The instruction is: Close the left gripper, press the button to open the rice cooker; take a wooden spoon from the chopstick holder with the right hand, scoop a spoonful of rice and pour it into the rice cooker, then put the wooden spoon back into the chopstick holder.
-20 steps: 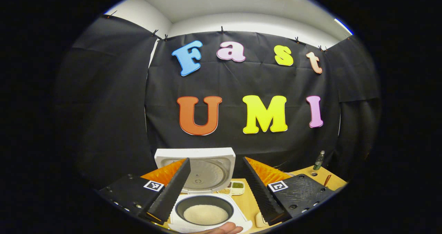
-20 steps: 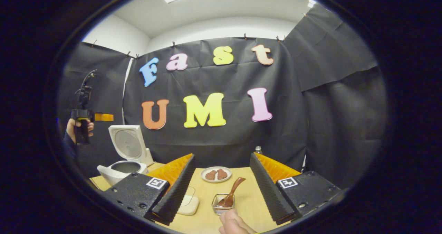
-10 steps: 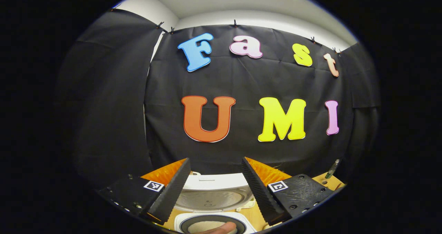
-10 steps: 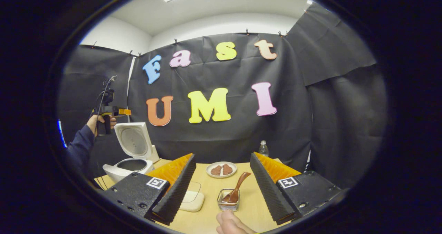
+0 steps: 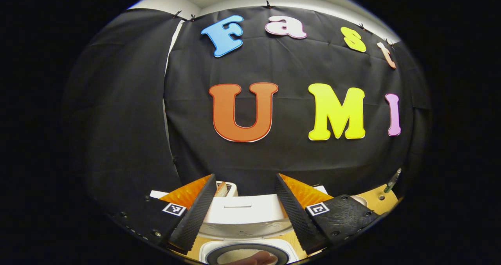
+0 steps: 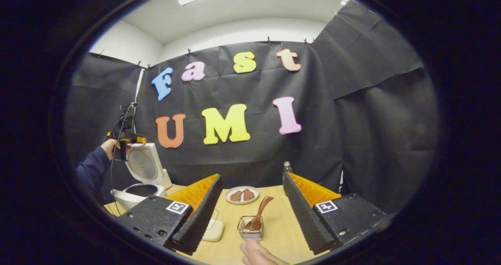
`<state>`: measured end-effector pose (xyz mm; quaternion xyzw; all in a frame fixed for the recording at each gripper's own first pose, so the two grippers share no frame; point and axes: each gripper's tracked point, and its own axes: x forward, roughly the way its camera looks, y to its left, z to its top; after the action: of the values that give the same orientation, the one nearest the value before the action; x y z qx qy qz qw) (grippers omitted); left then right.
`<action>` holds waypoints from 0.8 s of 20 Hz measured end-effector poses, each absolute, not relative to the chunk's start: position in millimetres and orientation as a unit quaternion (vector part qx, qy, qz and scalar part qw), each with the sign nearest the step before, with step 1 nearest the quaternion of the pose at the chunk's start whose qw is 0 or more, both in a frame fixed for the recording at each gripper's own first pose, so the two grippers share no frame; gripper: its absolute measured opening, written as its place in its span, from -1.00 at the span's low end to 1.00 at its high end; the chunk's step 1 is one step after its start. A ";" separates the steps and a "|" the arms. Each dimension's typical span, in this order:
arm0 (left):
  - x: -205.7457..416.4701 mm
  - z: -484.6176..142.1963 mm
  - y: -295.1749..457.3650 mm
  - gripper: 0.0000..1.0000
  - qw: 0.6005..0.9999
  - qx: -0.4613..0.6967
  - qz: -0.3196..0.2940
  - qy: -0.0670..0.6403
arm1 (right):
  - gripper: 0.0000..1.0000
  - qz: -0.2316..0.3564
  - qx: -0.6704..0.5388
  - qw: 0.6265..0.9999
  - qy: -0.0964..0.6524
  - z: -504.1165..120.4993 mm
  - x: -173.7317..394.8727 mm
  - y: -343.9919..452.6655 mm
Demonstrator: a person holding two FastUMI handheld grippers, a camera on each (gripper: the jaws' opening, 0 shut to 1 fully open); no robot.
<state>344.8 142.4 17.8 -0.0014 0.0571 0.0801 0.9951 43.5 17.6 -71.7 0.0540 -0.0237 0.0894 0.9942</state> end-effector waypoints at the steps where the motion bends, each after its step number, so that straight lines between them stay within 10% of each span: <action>1: 342.4 17.9 142.1 0.96 0.995 -0.003 0.080 0.057 | 1.00 0.090 0.054 0.994 -0.022 -73.1 44.3 18.2; 16: 282.4 2.0 125.4 0.97 0.993 0.000 0.075 0.093 | 1.00 0.085 0.066 0.994 -0.011 -91.5 44.2 16.4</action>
<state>282.4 125.4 2.0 0.0005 0.0931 0.0749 0.9928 44.2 16.4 -91.5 0.0656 -0.0112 0.0855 0.9941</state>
